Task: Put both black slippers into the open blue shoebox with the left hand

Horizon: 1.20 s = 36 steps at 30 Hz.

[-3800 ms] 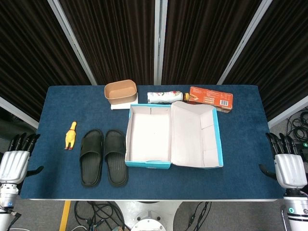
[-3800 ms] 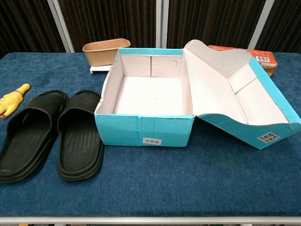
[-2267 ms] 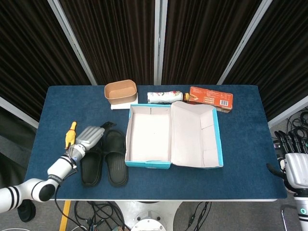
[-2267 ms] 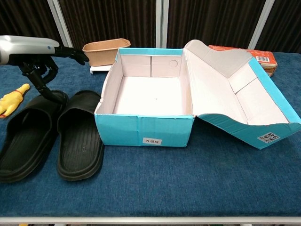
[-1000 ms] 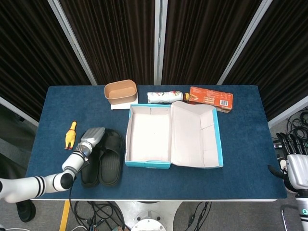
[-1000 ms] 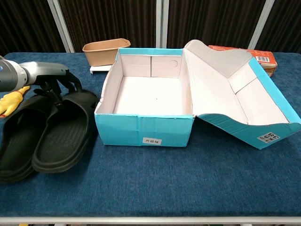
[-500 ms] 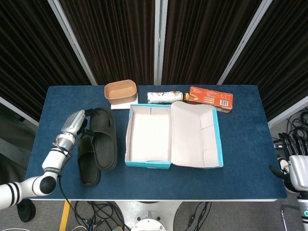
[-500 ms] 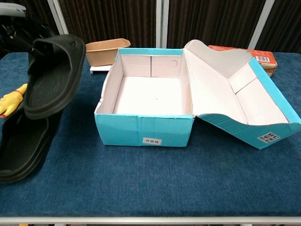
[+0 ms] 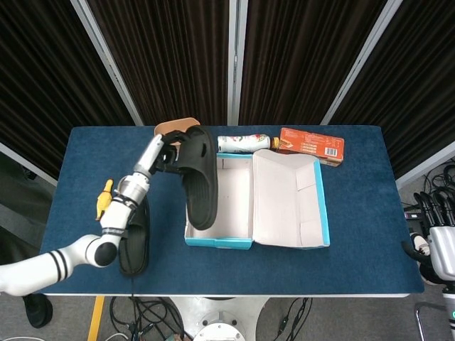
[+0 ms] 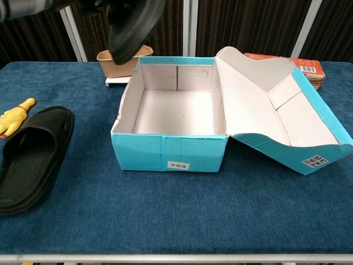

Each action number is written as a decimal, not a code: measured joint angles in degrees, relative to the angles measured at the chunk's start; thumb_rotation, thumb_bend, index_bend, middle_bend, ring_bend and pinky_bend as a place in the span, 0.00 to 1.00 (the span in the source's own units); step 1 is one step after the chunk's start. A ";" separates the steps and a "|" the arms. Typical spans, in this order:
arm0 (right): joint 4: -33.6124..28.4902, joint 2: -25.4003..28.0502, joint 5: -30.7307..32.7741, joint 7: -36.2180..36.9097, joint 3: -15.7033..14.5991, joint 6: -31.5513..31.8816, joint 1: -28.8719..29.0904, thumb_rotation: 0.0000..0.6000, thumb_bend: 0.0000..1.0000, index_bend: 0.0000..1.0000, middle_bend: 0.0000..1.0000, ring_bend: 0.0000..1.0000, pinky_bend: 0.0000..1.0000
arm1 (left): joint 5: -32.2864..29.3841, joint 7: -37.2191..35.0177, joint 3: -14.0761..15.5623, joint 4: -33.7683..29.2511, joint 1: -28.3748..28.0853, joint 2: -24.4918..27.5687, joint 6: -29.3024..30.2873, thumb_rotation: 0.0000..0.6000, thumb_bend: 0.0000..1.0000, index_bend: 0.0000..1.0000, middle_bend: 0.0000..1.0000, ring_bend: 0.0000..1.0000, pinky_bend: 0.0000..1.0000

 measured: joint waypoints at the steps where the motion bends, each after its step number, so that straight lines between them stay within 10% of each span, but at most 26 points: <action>1: -0.58 0.35 0.01 -0.57 0.09 0.12 -0.01 1.00 0.07 0.06 0.07 0.00 0.06 | 0.18 -0.67 -0.29 1.52 -0.90 -1.40 -0.58 1.00 0.00 0.54 0.55 0.75 0.87; 18: -5.28 2.31 1.54 -5.47 0.60 -0.12 0.09 1.00 0.07 0.06 0.07 0.00 0.06 | 5.11 -7.94 0.44 29.36 -10.01 -21.49 -5.26 1.00 0.00 0.53 0.55 0.74 0.83; 36: -5.97 2.50 2.49 -6.01 0.63 0.07 -0.24 1.00 0.08 0.06 0.07 0.00 0.06 | 18.80 -17.78 7.29 54.87 -12.05 -35.71 6.75 1.00 0.00 0.54 0.55 0.74 0.80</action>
